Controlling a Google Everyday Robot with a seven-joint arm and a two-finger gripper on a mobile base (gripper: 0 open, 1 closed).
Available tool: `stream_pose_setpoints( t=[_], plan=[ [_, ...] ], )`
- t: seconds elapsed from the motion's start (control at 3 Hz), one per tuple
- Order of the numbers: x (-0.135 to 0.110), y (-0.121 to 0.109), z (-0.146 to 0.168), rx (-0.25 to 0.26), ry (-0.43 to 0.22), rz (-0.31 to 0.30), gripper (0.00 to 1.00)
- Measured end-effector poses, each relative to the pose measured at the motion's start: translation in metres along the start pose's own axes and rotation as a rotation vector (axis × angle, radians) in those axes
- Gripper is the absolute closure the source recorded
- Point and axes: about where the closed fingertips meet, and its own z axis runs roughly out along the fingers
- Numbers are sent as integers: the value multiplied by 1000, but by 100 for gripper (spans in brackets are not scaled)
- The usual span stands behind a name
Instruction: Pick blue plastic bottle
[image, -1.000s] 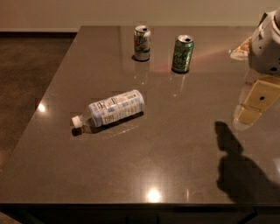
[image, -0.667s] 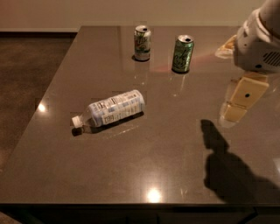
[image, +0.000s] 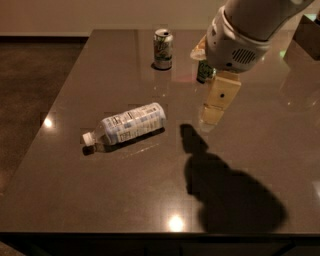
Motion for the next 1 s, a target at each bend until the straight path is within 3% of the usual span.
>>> stream_pose_setpoints(
  t=[0.33, 1.0],
  plan=[
    [-58, -19, 58, -66, -8, -120, 0],
    [-88, -17, 130, -172, 72, -230, 0]
  ],
)
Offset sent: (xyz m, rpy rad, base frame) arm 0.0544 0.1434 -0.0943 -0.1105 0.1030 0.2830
